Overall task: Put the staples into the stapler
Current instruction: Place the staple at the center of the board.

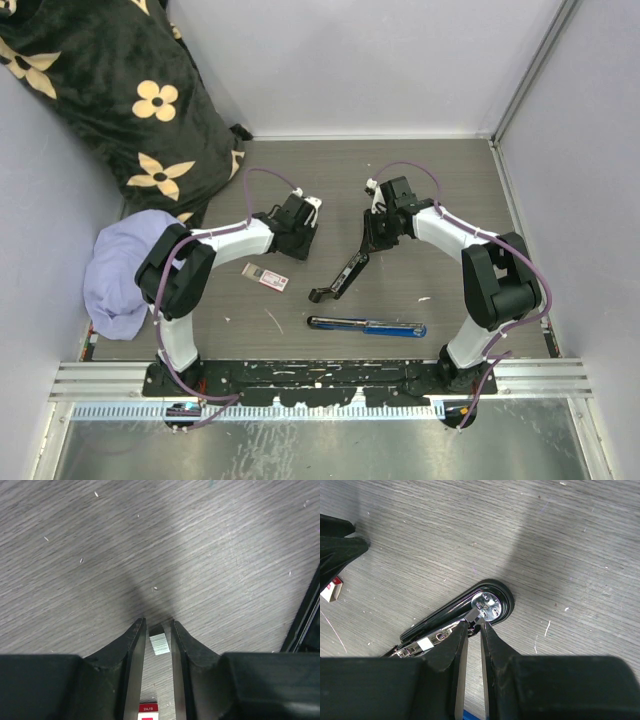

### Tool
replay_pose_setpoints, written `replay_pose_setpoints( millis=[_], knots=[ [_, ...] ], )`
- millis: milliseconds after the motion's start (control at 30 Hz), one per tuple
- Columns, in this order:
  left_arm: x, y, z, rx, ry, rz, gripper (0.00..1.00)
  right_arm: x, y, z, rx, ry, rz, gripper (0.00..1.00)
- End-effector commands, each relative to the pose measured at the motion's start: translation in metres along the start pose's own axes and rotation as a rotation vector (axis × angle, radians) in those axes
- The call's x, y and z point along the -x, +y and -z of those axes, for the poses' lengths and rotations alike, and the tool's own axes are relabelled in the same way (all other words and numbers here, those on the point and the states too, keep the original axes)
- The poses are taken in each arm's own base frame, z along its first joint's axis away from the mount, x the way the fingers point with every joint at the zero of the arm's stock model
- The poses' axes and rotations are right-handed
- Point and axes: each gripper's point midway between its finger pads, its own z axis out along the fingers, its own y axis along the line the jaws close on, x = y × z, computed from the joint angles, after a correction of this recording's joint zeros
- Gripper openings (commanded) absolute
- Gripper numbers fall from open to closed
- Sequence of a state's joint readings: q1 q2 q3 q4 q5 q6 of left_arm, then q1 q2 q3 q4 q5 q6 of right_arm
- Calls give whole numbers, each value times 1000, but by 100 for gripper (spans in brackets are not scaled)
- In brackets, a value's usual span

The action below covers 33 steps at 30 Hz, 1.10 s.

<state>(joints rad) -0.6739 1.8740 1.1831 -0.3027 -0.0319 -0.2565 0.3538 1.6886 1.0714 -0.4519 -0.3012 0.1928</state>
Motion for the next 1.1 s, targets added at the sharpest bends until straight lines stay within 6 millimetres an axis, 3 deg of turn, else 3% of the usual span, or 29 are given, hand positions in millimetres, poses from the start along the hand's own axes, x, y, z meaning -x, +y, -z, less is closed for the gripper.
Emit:
replay_pose_setpoints(
  millis=[0, 200, 400, 733, 1067],
  knots=[
    [11, 4, -4, 64, -32, -57, 30, -49, -23, -15, -84, 171, -7, 20],
    [11, 9, -2, 129, -22, -95, 42, -49, -23, -14, -83, 167, -4, 20],
    [14, 19, 17, 234, -46, -48, 49, -49, -23, -14, -82, 167, -5, 20],
    [15, -4, 23, 203, -70, 93, 36, -48, -22, -14, -75, 164, -6, 20],
    [4, -7, 18, 250, -38, 77, 26, -47, -21, -13, -72, 156, -4, 20]
  ],
)
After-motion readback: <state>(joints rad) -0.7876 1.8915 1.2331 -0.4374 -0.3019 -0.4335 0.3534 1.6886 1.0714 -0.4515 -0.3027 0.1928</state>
